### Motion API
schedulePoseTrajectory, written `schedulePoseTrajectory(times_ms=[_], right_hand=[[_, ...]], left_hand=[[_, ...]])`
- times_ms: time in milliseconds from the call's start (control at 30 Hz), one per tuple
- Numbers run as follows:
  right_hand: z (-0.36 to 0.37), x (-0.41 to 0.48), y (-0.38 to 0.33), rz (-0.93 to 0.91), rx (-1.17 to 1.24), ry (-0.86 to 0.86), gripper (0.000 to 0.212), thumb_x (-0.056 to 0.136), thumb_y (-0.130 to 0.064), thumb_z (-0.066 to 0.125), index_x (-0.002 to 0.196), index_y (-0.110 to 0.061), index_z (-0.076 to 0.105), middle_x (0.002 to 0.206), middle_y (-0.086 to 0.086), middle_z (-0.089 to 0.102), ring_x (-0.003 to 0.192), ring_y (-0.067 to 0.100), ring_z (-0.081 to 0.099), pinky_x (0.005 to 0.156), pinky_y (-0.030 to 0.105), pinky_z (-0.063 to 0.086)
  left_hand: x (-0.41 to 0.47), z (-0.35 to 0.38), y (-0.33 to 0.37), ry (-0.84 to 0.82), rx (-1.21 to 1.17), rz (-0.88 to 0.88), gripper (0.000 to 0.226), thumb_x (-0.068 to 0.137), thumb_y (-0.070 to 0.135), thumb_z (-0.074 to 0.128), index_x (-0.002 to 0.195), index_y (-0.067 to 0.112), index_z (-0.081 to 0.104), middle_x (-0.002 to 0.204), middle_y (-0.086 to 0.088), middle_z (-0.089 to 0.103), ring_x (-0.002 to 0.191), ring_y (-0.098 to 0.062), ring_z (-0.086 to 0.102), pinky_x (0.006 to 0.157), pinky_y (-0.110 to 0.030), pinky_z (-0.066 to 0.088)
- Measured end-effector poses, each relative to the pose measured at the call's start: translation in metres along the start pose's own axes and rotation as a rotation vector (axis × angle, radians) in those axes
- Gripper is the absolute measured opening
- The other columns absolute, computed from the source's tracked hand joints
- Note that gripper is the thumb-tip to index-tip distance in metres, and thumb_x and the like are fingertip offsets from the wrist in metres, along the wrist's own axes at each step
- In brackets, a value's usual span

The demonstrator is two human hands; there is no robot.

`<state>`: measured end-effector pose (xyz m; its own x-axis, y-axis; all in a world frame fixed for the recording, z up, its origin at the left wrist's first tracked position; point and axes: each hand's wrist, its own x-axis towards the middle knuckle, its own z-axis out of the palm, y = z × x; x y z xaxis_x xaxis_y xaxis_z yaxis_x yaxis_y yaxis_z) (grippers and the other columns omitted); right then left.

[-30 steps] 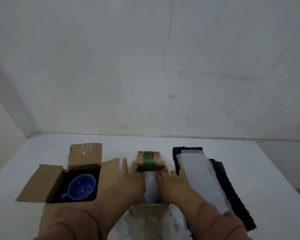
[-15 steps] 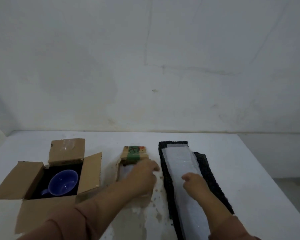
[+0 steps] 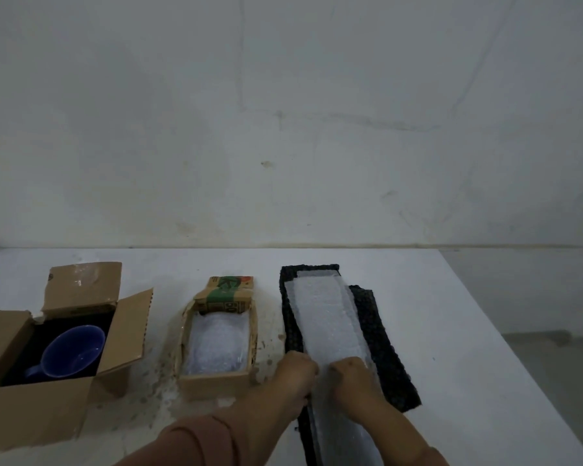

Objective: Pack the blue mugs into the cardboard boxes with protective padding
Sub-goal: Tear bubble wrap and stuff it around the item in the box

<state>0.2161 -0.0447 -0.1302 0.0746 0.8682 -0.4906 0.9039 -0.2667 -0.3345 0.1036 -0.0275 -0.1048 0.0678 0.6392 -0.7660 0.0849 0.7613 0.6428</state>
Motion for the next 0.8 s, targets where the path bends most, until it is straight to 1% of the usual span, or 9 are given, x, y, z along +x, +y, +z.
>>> schedulePoseTrajectory(times_ms=[100, 167, 267, 333, 400, 467, 600, 700, 800], right_hand=[[0.003, 0.004, 0.005, -0.018, 0.023, 0.02, 0.033, 0.095, -0.02, 0.049, 0.127, -0.011, 0.053, 0.138, 0.006, 0.046, 0.124, 0.016, 0.046, 0.106, 0.018, 0.031], [0.003, 0.002, 0.006, -0.055, 0.03, 0.042, 0.032, 0.096, -0.019, 0.046, 0.126, -0.013, 0.054, 0.138, 0.006, 0.045, 0.125, 0.014, 0.044, 0.104, 0.018, 0.032], [0.001, -0.001, 0.004, -0.065, 0.122, 0.074, 0.025, 0.096, -0.012, 0.041, 0.092, -0.016, 0.065, 0.129, 0.011, 0.055, 0.107, 0.013, 0.051, 0.088, 0.018, 0.038], [-0.004, -0.003, 0.007, -0.028, 0.265, 0.131, 0.032, 0.094, -0.005, 0.041, 0.077, -0.017, 0.065, 0.121, 0.016, 0.061, 0.097, 0.016, 0.056, 0.081, 0.02, 0.042], [-0.013, -0.005, 0.014, 0.027, 0.432, 0.26, 0.026, 0.09, -0.002, 0.045, 0.102, -0.012, 0.065, 0.118, 0.013, 0.06, 0.101, 0.023, 0.058, 0.083, 0.025, 0.047], [-0.022, -0.006, 0.021, 0.09, 0.656, 0.333, 0.024, 0.084, -0.002, 0.052, 0.099, -0.018, 0.058, 0.109, 0.009, 0.059, 0.088, 0.02, 0.058, 0.069, 0.027, 0.047], [-0.04, -0.003, 0.017, 0.102, 1.032, 0.206, 0.019, 0.08, -0.002, 0.057, 0.08, -0.02, 0.05, 0.091, 0.008, 0.053, 0.077, 0.02, 0.052, 0.063, 0.029, 0.041], [-0.054, -0.006, 0.0, -0.024, 1.158, 0.186, 0.025, 0.081, 0.003, 0.058, 0.088, -0.021, 0.052, 0.096, 0.011, 0.054, 0.078, 0.024, 0.053, 0.066, 0.033, 0.042], [-0.073, -0.019, -0.023, -0.255, 1.153, 0.218, 0.044, 0.082, 0.008, 0.057, 0.102, -0.031, 0.059, 0.097, 0.004, 0.059, 0.083, 0.015, 0.058, 0.073, 0.027, 0.05]], left_hand=[[0.004, 0.002, -0.005, 0.049, 0.118, 0.164, 0.028, 0.085, -0.002, 0.045, 0.063, 0.014, 0.039, 0.072, -0.009, 0.047, 0.063, -0.018, 0.044, 0.054, -0.025, 0.034], [0.002, 0.002, -0.007, 0.051, 0.172, 0.204, 0.02, 0.085, 0.002, 0.052, 0.067, 0.01, 0.049, 0.079, -0.015, 0.054, 0.071, -0.021, 0.049, 0.064, -0.026, 0.04], [0.004, 0.002, -0.007, 0.013, 0.295, 0.263, 0.011, 0.088, 0.007, 0.055, 0.082, 0.001, 0.063, 0.089, -0.019, 0.063, 0.079, -0.019, 0.05, 0.073, -0.027, 0.044], [0.005, -0.001, -0.005, 0.048, 0.355, 0.323, 0.023, 0.09, 0.012, 0.054, 0.068, 0.016, 0.051, 0.074, -0.002, 0.054, 0.07, -0.011, 0.048, 0.064, -0.025, 0.044], [0.003, -0.005, 0.001, 0.063, 0.349, 0.366, 0.026, 0.089, 0.019, 0.058, 0.067, 0.019, 0.045, 0.07, 0.002, 0.05, 0.064, -0.009, 0.046, 0.056, -0.023, 0.038], [-0.001, -0.011, 0.011, 0.017, 0.29, 0.402, 0.022, 0.088, 0.021, 0.062, 0.07, 0.017, 0.049, 0.072, -0.001, 0.053, 0.065, -0.012, 0.048, 0.057, -0.024, 0.038], [-0.016, -0.031, 0.036, -0.016, 0.217, 0.471, 0.016, 0.087, 0.016, 0.06, 0.073, 0.017, 0.053, 0.074, 0.0, 0.054, 0.065, -0.011, 0.049, 0.054, -0.021, 0.039], [-0.031, -0.05, 0.053, 0.039, 0.158, 0.51, 0.014, 0.083, 0.011, 0.064, 0.091, 0.017, 0.054, 0.088, -0.004, 0.058, 0.075, -0.016, 0.054, 0.059, -0.024, 0.045], [-0.047, -0.073, 0.066, -0.06, 0.08, 0.621, 0.051, 0.083, -0.001, 0.063, 0.123, 0.024, 0.042, 0.086, -0.006, 0.055, 0.074, -0.015, 0.054, 0.06, -0.02, 0.047]])
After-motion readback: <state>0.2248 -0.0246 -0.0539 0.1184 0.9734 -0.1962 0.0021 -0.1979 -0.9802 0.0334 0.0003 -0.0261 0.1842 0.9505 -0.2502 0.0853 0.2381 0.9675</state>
